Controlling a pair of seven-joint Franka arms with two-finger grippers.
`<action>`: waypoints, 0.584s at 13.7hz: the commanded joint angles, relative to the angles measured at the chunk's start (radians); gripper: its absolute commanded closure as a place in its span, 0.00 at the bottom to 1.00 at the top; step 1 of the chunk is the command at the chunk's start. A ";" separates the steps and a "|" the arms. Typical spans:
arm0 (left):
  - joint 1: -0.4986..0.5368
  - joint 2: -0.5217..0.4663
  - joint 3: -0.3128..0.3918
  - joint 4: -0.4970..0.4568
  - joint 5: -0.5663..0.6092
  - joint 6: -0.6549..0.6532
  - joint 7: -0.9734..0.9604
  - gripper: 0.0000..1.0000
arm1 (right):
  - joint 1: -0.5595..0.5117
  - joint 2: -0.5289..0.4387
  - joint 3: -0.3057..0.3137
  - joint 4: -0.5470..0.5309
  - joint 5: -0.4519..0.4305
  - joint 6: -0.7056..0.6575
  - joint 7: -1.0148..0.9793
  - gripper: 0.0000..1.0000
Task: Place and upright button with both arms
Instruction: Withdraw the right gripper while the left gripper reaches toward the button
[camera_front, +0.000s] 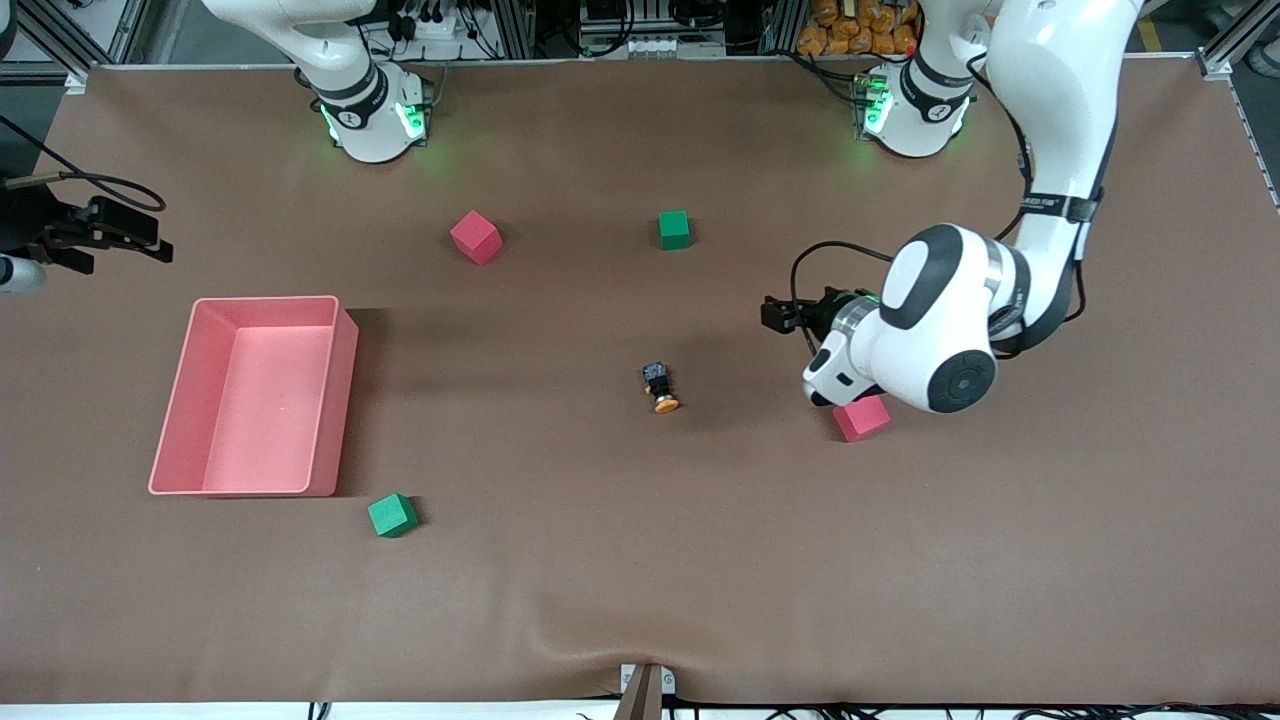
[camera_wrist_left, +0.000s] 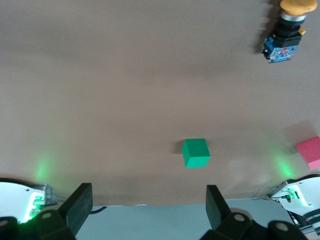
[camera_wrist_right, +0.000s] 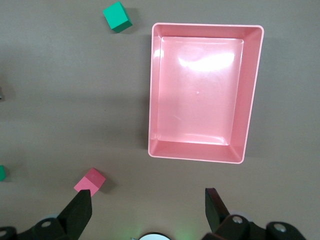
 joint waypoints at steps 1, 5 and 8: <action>-0.019 0.042 0.005 0.026 -0.066 0.007 -0.018 0.00 | -0.011 -0.013 0.023 0.028 -0.005 -0.074 0.111 0.00; -0.038 0.091 0.005 0.026 -0.098 0.104 -0.016 0.00 | 0.002 -0.013 0.048 0.069 -0.074 -0.099 0.135 0.00; -0.036 0.135 0.005 0.026 -0.173 0.118 0.001 0.00 | 0.002 -0.013 0.055 0.097 -0.085 -0.096 0.126 0.00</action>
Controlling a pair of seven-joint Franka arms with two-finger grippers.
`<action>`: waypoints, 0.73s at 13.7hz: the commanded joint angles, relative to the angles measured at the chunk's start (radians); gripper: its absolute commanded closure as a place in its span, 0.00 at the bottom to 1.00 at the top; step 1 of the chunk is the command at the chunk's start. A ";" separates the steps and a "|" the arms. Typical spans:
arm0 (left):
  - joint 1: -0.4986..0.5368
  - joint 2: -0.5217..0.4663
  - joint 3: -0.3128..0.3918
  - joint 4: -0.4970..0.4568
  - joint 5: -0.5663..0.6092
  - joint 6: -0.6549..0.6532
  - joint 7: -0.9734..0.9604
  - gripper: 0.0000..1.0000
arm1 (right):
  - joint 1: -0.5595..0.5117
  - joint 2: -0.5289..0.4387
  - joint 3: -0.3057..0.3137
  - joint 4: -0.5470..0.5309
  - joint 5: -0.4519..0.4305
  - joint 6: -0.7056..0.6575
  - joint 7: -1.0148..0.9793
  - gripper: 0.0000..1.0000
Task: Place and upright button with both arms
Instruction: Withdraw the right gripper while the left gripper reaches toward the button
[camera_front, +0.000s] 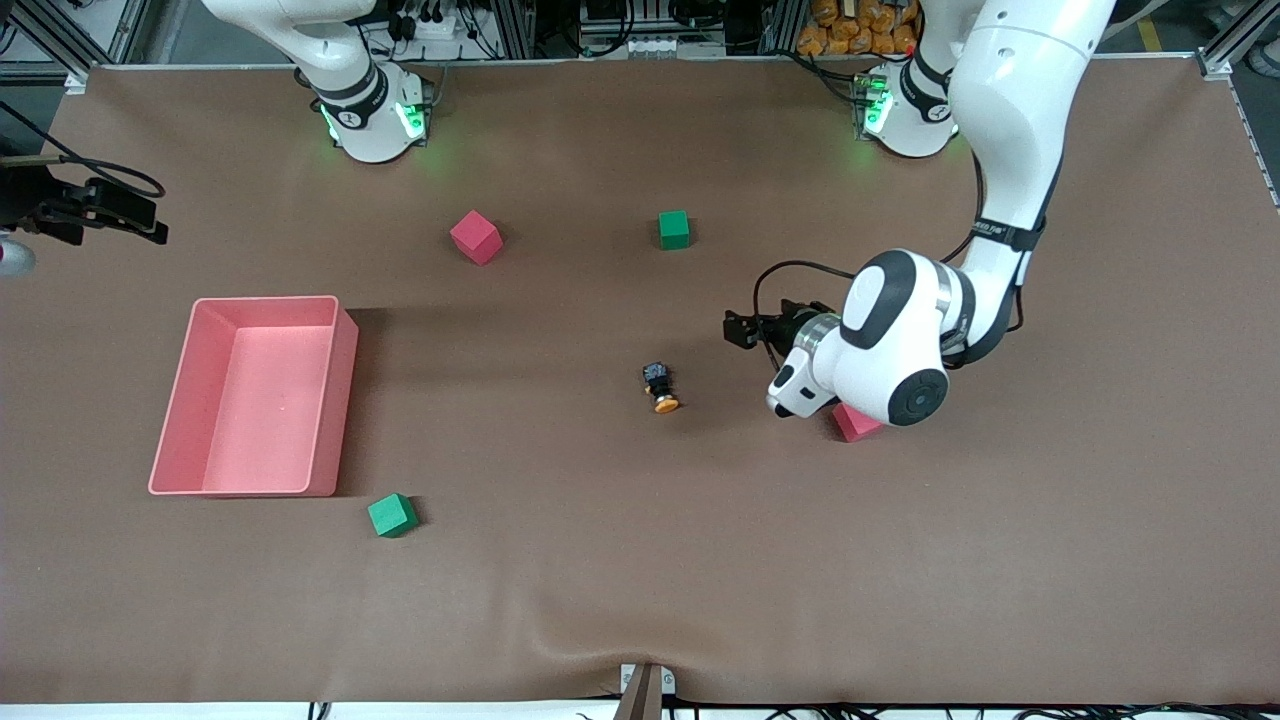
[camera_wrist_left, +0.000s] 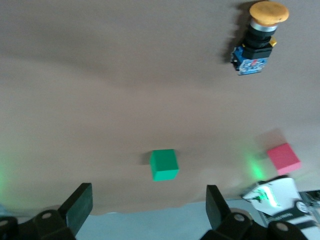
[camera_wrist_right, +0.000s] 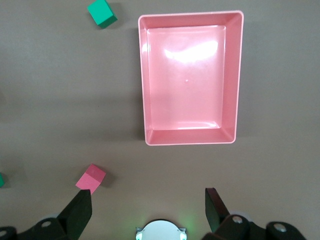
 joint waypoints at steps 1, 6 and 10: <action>-0.006 0.045 0.005 0.022 -0.035 0.004 0.002 0.00 | 0.000 -0.009 0.014 0.023 -0.022 -0.009 0.012 0.00; -0.043 0.111 0.005 0.022 -0.124 0.075 -0.007 0.00 | -0.006 -0.007 0.011 0.020 -0.021 0.054 -0.016 0.00; -0.081 0.157 0.005 0.076 -0.129 0.110 -0.018 0.02 | -0.012 -0.006 0.005 0.008 -0.019 0.067 -0.034 0.00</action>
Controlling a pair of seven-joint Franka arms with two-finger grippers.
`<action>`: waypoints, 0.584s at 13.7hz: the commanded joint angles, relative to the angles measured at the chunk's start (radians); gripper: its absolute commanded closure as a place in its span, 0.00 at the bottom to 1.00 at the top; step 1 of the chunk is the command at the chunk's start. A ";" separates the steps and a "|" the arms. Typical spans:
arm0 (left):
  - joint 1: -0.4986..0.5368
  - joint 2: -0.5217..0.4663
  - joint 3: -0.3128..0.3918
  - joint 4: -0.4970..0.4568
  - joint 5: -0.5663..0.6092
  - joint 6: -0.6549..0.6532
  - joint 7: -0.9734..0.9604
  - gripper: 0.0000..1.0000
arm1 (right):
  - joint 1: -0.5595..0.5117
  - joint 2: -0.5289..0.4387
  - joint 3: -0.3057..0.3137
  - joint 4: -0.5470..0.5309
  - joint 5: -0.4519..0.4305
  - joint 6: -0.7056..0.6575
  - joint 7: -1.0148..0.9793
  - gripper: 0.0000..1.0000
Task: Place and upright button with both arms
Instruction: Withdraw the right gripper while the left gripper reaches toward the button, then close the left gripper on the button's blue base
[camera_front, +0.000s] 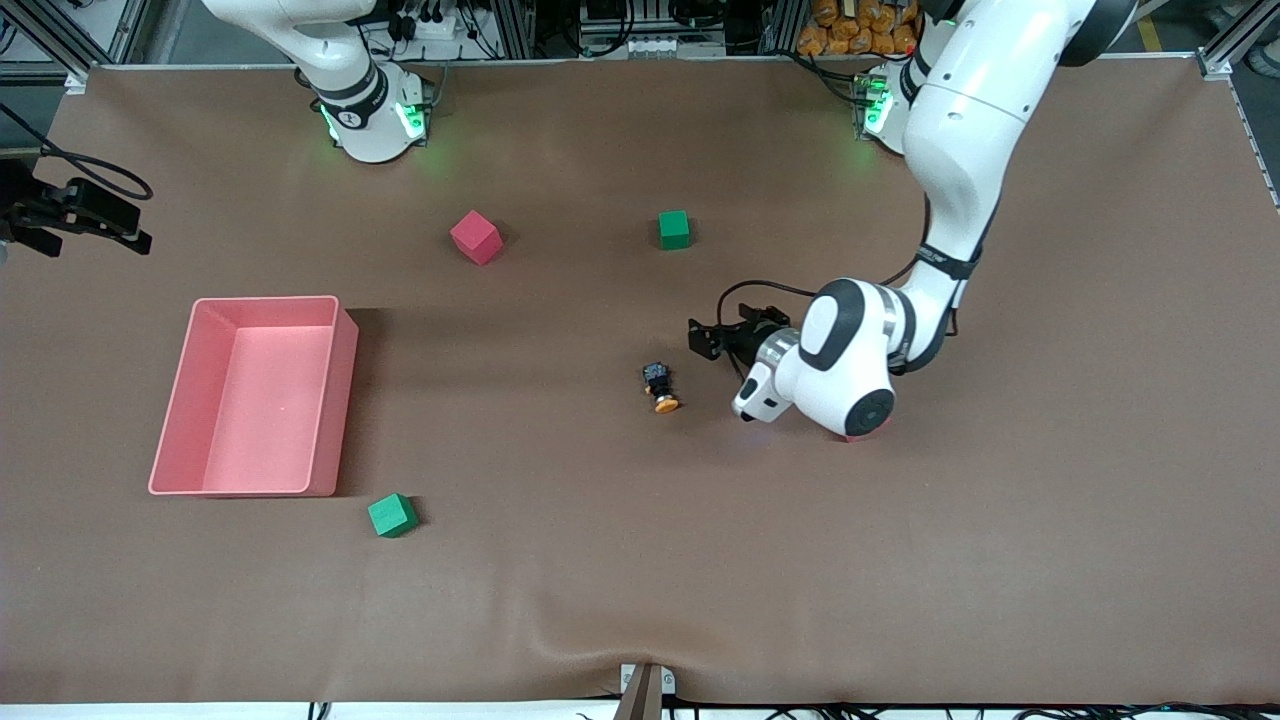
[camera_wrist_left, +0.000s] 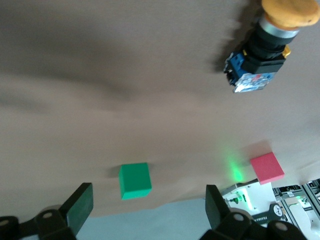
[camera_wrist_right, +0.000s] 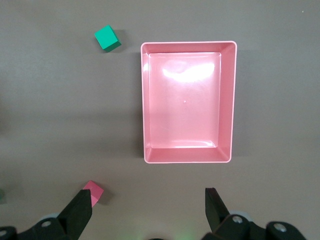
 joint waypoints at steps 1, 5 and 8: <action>-0.025 0.056 0.007 0.101 -0.012 0.004 -0.019 0.02 | -0.011 -0.007 0.005 -0.008 -0.016 0.001 -0.014 0.00; -0.064 0.143 0.019 0.229 0.003 0.021 -0.007 0.00 | -0.001 0.000 0.010 -0.003 -0.020 -0.003 0.005 0.00; -0.093 0.139 0.033 0.230 0.096 0.052 -0.019 0.00 | -0.011 -0.004 0.007 0.002 -0.017 -0.009 0.015 0.00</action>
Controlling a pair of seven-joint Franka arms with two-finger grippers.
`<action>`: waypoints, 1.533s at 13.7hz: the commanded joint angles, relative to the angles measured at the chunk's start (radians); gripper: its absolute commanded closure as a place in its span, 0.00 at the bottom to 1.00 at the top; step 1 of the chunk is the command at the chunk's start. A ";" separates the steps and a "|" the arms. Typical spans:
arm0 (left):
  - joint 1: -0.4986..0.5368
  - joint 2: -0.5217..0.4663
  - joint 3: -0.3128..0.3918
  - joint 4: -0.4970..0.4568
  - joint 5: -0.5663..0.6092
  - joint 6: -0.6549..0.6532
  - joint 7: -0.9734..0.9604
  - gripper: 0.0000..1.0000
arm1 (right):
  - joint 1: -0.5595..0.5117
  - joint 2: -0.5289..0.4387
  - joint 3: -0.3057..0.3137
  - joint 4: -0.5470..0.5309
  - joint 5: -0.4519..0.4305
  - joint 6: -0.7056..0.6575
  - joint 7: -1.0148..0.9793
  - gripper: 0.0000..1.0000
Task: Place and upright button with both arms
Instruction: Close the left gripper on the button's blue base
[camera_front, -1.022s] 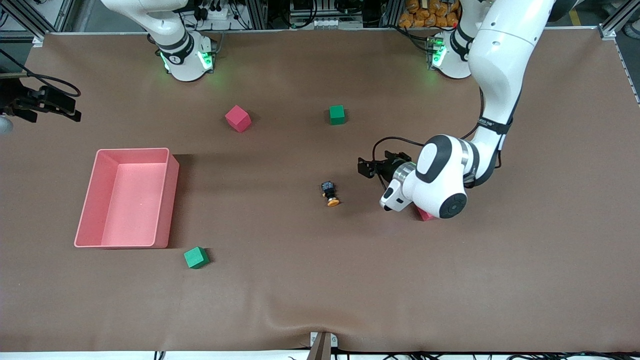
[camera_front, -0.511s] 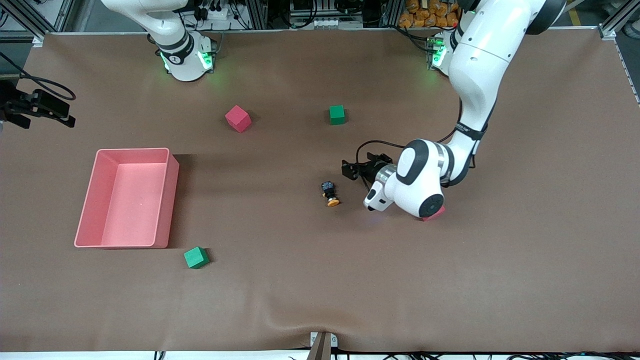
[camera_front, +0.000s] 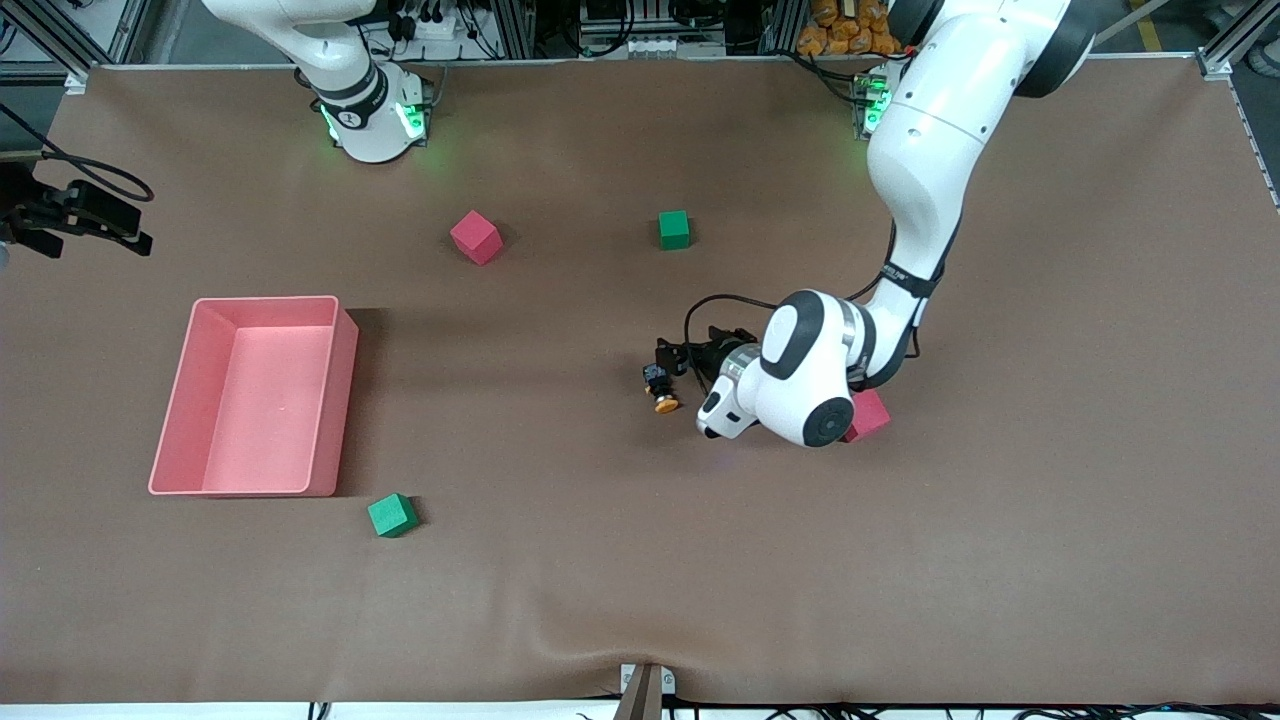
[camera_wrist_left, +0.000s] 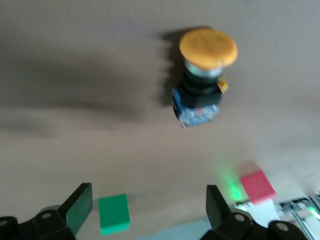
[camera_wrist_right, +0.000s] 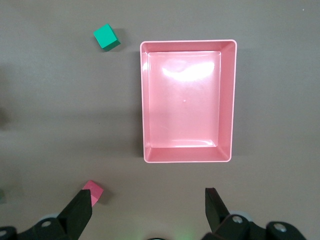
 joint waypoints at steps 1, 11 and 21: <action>-0.032 0.017 0.018 0.041 0.051 0.022 -0.018 0.00 | -0.011 -0.004 0.007 0.004 -0.017 -0.009 0.012 0.00; -0.050 0.023 0.017 0.088 0.043 0.179 -0.161 0.00 | 0.001 0.008 0.008 0.002 -0.008 0.002 0.012 0.00; -0.088 0.122 0.018 0.133 0.044 0.210 -0.220 0.02 | -0.092 0.008 0.099 0.002 -0.005 0.001 0.012 0.00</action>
